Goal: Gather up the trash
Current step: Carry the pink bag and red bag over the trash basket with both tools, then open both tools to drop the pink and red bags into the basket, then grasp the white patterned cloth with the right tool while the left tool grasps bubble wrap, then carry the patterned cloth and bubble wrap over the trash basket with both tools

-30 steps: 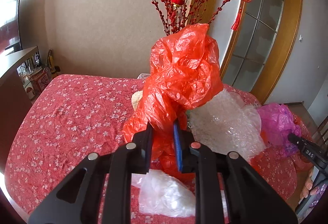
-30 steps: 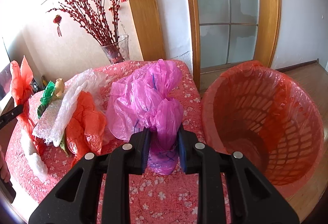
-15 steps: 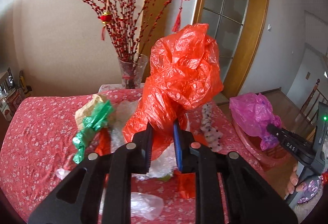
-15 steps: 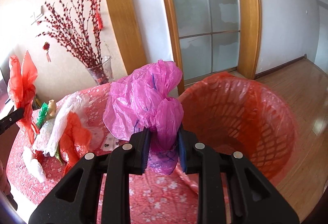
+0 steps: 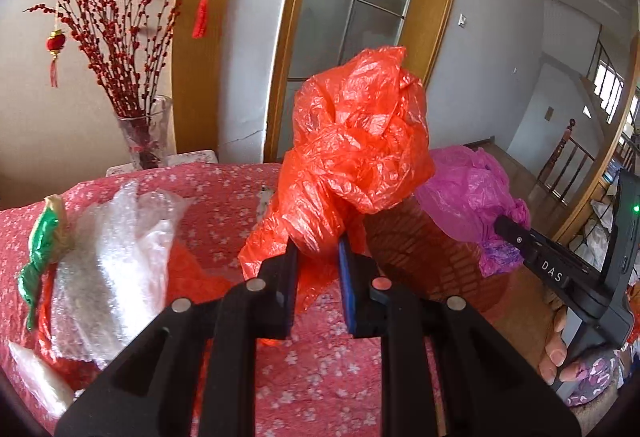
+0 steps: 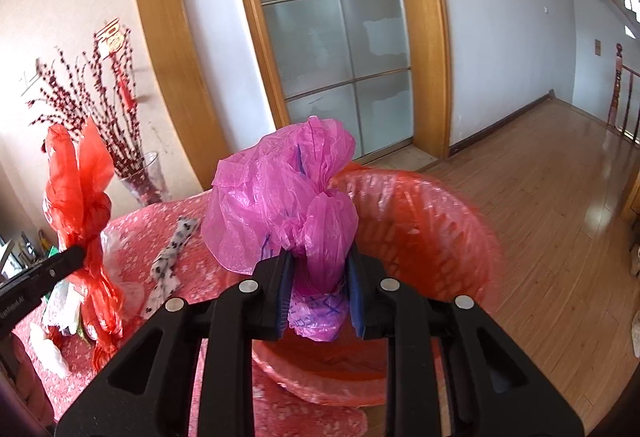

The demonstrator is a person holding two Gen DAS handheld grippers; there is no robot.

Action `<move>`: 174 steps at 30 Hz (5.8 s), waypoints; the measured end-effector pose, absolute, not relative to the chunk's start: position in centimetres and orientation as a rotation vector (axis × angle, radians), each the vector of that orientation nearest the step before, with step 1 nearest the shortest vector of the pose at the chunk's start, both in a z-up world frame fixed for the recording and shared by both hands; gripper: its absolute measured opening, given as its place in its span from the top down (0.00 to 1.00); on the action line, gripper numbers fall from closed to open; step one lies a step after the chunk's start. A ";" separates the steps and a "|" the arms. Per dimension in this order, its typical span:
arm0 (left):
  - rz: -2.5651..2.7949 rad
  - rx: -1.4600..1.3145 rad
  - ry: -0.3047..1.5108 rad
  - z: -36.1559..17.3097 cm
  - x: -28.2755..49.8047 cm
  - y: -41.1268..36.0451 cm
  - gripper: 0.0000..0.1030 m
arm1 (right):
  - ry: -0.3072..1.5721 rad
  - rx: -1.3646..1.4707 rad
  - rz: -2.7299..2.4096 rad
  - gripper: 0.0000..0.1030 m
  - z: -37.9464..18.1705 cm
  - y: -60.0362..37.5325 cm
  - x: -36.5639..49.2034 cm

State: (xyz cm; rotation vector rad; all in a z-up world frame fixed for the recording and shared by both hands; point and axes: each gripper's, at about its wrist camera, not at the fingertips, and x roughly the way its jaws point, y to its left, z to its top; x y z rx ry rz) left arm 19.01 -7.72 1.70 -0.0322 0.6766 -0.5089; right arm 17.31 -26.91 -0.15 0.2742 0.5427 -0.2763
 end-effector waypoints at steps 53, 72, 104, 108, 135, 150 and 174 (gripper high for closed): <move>-0.398 0.014 0.614 -1.0 18.9 -9.3 0.52 | 0.509 0.217 -0.350 0.49 -0.5 -29.6 16.1; -0.002 -0.092 0.563 -0.7 15.7 8.5 0.48 | 0.582 0.130 -0.053 0.49 -1.9 -17.5 19.8; -0.080 -0.135 0.625 -1.5 19.1 8.0 0.48 | 0.851 0.115 0.077 0.90 -8.0 -10.6 31.7; -0.111 -0.132 0.667 -1.6 21.2 6.2 0.48 | 0.842 0.135 0.064 0.91 -7.8 -12.0 30.7; -0.217 -0.151 0.752 -3.8 24.0 4.6 0.98 | 0.773 0.189 0.069 0.91 -5.9 -14.6 27.0; -0.335 -0.158 0.647 1.4 20.9 2.8 0.98 | 0.694 0.197 0.064 0.91 -3.0 -16.1 24.8; -0.620 -0.114 0.629 4.7 21.3 -9.9 0.98 | 0.610 0.253 -0.082 0.91 0.0 -24.5 21.6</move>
